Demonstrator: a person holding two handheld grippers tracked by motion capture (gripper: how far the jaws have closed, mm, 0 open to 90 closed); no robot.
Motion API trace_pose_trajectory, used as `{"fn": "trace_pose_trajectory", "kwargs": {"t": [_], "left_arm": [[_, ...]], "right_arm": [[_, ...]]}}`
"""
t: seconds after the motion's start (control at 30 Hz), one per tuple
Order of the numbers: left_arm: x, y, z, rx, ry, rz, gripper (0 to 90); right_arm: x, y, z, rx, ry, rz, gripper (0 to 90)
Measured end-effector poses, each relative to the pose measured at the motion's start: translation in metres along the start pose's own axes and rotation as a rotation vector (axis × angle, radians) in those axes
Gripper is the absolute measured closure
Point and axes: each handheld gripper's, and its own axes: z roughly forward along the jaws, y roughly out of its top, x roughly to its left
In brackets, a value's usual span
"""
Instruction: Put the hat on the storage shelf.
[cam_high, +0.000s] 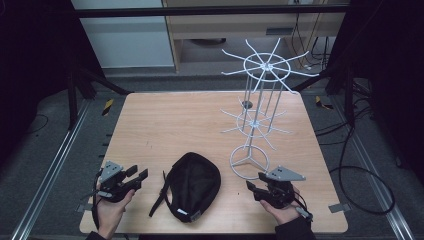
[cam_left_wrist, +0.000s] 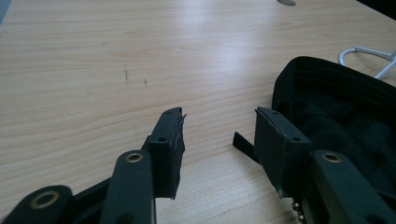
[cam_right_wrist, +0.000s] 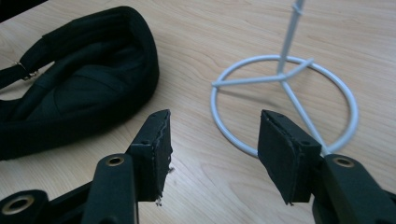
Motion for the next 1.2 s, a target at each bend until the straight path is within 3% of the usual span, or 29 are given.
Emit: {"fn": "trace_pose_trajectory", "kwargs": {"t": [0.27, 0.47, 0.73, 1.0, 1.17, 1.2], "left_arm": [[-0.011, 0.003, 0.006, 0.012, -0.03, 0.028, 54.2], [-0.018, 0.004, 0.01, 0.02, -0.062, 0.024, 55.9], [-0.034, 0.004, 0.029, 0.081, -0.093, 0.071, 55.6], [-0.038, 0.002, 0.042, 0.131, -0.114, 0.087, 56.3], [-0.039, -0.001, 0.051, 0.177, -0.127, 0.098, 60.2], [-0.04, -0.002, 0.053, 0.189, -0.13, 0.098, 64.2]], "right_arm": [[0.016, 0.011, 0.015, 0.014, 0.051, -0.024, 45.8], [0.027, 0.017, 0.023, 0.017, 0.082, -0.035, 47.7], [0.048, 0.027, 0.042, 0.047, 0.148, -0.06, 51.4], [0.052, 0.028, 0.056, 0.077, 0.14, -0.042, 50.4], [0.052, 0.026, 0.068, 0.106, 0.135, -0.023, 47.9], [0.052, 0.026, 0.073, 0.119, 0.132, -0.022, 46.8]]}}
